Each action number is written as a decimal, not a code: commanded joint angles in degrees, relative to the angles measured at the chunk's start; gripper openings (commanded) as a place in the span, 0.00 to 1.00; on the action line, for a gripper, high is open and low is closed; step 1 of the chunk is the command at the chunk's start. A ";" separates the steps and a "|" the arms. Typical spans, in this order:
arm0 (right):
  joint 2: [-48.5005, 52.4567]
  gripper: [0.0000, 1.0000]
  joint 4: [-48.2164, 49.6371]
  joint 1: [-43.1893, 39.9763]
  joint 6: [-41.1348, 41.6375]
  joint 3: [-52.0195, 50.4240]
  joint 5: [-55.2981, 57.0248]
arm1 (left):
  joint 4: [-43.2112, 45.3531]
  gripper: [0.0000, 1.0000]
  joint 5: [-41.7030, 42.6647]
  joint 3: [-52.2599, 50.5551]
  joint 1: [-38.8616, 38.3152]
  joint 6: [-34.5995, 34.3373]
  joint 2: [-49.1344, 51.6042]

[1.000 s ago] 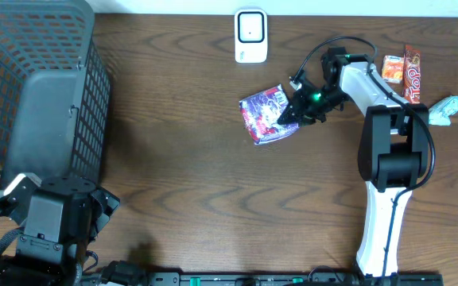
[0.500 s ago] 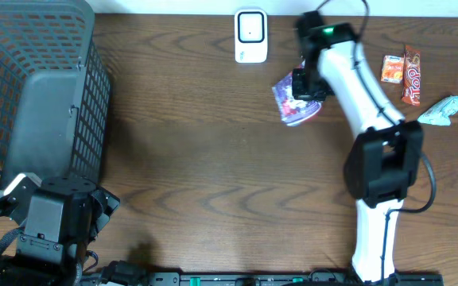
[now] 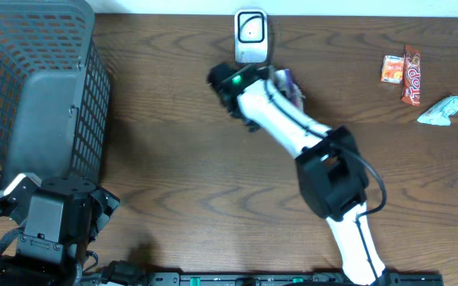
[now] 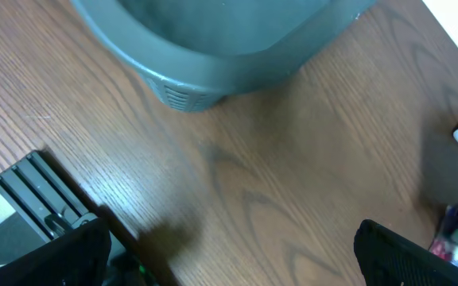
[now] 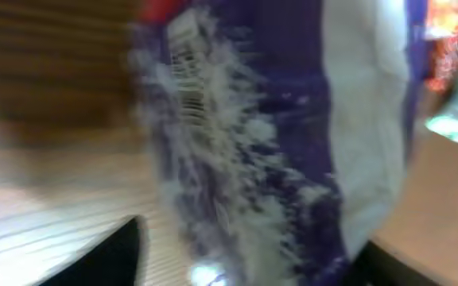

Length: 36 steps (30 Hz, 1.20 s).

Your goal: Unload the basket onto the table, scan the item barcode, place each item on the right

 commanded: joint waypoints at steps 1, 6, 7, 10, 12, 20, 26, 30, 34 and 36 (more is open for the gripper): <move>0.04 0.90 1.55 3.63 -1.77 4.11 -9.38 | -0.17 0.98 -0.76 0.07 0.09 -0.92 0.07; -0.07 0.99 -3.37 2.71 -5.46 14.49 -12.66 | -0.17 0.98 -0.76 0.07 0.09 -0.92 0.07; -0.07 0.99 -5.62 1.53 -6.49 17.38 -13.29 | -0.17 0.98 -0.76 0.07 0.09 -0.92 0.07; -0.07 0.99 -9.33 -2.16 -10.43 21.46 -17.42 | -0.17 0.98 -0.76 0.07 0.09 -0.92 0.07; -0.07 0.99 -10.69 -5.14 -13.16 21.77 -21.92 | -0.17 0.98 -0.76 0.07 0.09 -0.92 0.07; -0.02 0.98 -10.14 -19.12 -25.55 12.00 -53.68 | -0.17 0.98 -0.76 0.07 0.09 -0.92 0.07; -0.02 0.93 -1.05 -25.22 -31.65 -1.33 -67.28 | -0.17 0.98 -0.76 0.07 0.09 -0.92 0.07; -0.02 0.89 6.73 -27.39 -36.48 -8.81 -80.08 | -0.17 0.98 -0.76 0.07 0.09 -0.92 0.07; -0.02 0.66 13.18 -27.80 -36.39 -14.64 -82.60 | -0.17 0.98 -0.76 0.07 0.09 -0.92 0.07; -0.02 0.49 14.58 -27.80 -36.37 -16.24 -82.55 | -0.17 0.98 -0.76 0.07 0.09 -0.92 0.07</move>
